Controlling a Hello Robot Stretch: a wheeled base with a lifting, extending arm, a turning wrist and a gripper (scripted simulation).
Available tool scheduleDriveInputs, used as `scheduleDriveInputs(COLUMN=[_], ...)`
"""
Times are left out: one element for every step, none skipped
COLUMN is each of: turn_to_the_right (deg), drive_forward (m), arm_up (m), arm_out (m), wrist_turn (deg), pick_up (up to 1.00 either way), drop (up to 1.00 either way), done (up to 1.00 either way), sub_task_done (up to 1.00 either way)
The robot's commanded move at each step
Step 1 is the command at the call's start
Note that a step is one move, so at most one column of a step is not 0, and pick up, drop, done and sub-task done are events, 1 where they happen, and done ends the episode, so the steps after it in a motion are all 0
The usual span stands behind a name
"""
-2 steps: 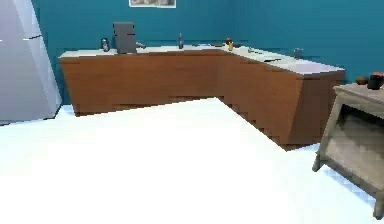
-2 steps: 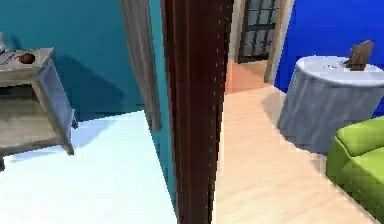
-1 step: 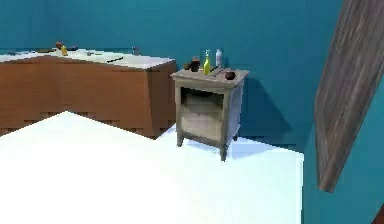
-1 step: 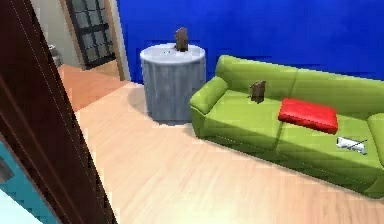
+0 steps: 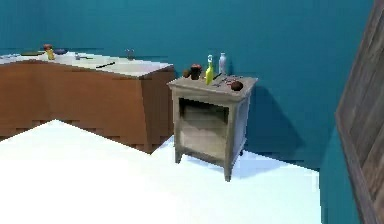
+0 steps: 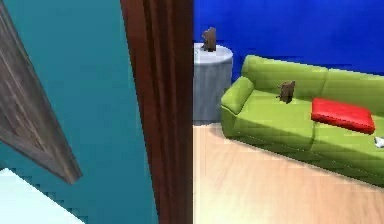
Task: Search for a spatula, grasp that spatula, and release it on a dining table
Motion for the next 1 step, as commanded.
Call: scheduleDriveInputs(turn_to_the_right=[24.0], drive_forward=[0.00], arm_up=[0.00], arm_out=[0.00], wrist_turn=[0.0], pick_up=[0.00], drop=[0.00], done=[0.00], sub_task_done=[0.00])
